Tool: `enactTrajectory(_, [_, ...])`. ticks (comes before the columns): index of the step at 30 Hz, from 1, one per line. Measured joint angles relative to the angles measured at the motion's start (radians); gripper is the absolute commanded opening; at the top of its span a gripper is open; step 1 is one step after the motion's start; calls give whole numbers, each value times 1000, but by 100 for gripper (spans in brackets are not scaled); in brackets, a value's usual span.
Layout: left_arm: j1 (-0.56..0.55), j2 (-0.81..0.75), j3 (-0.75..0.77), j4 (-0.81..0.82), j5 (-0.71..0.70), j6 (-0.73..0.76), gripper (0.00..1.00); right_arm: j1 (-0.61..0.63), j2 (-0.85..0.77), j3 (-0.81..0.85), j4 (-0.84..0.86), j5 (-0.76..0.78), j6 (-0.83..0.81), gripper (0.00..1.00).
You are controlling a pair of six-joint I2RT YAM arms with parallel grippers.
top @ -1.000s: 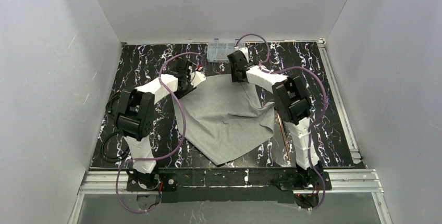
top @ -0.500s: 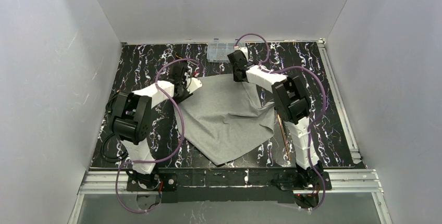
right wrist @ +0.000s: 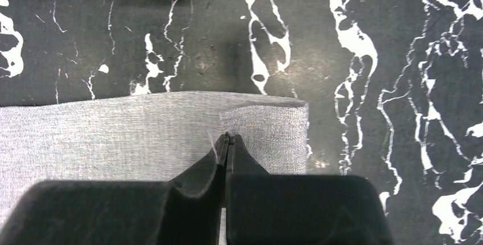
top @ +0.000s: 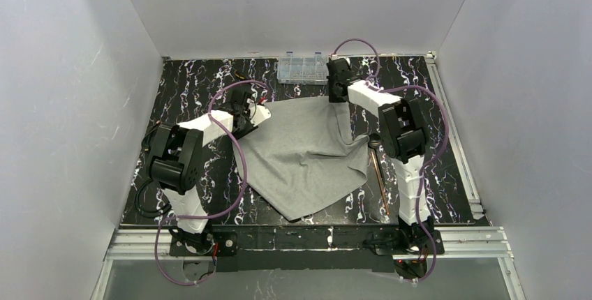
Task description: Fold the napkin into a case and place the utensils inside
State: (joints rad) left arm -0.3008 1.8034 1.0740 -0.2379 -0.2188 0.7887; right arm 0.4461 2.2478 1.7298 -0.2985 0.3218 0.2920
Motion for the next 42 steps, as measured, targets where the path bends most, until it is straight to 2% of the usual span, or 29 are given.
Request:
enactTrajectory(7, [9,0,39,-50,14,-15,38,-41,-45,-12,2,-115,-42,3])
enactTrajectory(12, [47,-9,195,-159,87,-68,38,-54,-56,-14,3,-157,-53,5])
enactTrajectory(16, [71,-35,272,-194,126,-95,38,-118,-85,-51,11,-176,-51,9])
enactTrajectory(18, [77,-39,284,-197,132,-107,38,-153,-86,-51,11,-173,-53,22])
enactTrajectory(20, [79,-38,285,-195,132,-117,38,-182,-85,-50,2,-158,-52,42])
enactTrajectory(21, [78,-37,285,-193,132,-120,38,-193,-85,-48,-5,-147,-58,48])
enactTrajectory(23, [78,-32,285,-182,132,-127,38,-201,-85,-34,-26,-117,-48,57])
enactTrajectory(25, [78,-14,294,-174,130,-132,37,-195,-88,-30,-28,-81,-40,61])
enactTrajectory(30, [75,66,323,-148,127,-138,37,-152,-131,-67,-34,51,-24,63])
enactTrajectory(36, [48,120,322,-123,96,-137,37,-72,-203,-75,-43,283,-35,65])
enactTrajectory(39, [31,128,320,-105,85,-136,36,-44,-214,-76,-42,285,-34,63])
enactTrajectory(42, [18,129,299,-83,83,-135,36,-40,-232,-113,-18,192,-26,61])
